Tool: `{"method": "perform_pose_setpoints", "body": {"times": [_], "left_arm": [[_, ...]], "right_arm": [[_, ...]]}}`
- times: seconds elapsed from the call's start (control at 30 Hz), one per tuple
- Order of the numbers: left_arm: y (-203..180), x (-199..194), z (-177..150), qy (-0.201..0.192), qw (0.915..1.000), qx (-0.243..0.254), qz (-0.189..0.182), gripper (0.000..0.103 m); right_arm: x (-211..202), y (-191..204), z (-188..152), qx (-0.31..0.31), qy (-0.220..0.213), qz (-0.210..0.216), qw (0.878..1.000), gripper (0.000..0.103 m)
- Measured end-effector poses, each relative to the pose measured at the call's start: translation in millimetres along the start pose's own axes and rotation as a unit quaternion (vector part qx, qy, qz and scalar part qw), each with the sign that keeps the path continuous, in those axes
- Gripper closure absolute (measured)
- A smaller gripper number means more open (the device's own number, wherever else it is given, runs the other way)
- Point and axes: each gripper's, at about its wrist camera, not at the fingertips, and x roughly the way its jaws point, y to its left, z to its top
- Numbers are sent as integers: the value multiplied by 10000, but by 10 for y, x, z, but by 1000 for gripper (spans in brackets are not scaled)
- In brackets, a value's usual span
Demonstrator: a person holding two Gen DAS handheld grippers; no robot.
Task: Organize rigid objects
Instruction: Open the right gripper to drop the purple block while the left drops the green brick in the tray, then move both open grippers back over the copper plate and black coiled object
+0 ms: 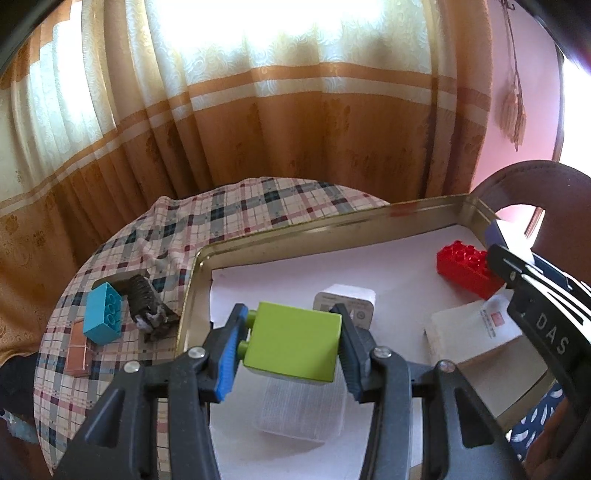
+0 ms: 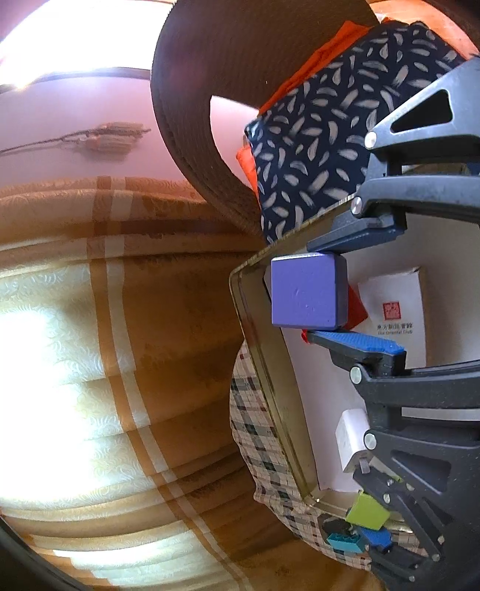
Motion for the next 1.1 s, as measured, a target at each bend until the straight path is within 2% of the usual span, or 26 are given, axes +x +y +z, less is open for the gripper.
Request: {"method": "perform_pose_setpoints", "body": {"times": [0.03, 0.07, 0.1, 0.13, 0.17, 0.27, 0.33, 0.53, 0.73, 1.1], "left_arm": [[5, -2, 1, -17, 10000, -16, 19, 52], [6, -13, 2, -34, 9999, -14, 95, 39], [14, -29, 6, -75, 9998, -11, 159, 18], [19, -57, 9, -144, 9996, -11, 227, 8], [29, -116, 9, -288, 9991, -12, 313, 1], [48, -226, 13, -496, 9981, 68, 366, 1], [66, -252, 12, -501, 9979, 92, 394, 1], [195, -298, -47, -406, 9984, -46, 399, 1], [382, -404, -73, -474, 9978, -222, 414, 0], [869, -475, -207, -482, 9955, -616, 541, 1]], "right_arm": [[14, 8, -4, 0, 32, 78, 10000, 59], [34, 7, -12, 29, 98, 223, 9997, 58], [48, 3, -22, 83, 170, 315, 9993, 47], [50, -2, -29, 121, 197, 343, 9991, 31], [31, -12, -45, 196, 173, 363, 9990, 26], [-108, -27, -89, 338, -181, 417, 9984, 25], [-167, -21, -97, 401, -296, 448, 9978, 24], [-278, 28, -92, 533, -338, 543, 9965, 23], [-433, 160, -96, 469, -494, 593, 9959, 23], [-629, 595, -155, 185, -678, 779, 9945, 23]]}}
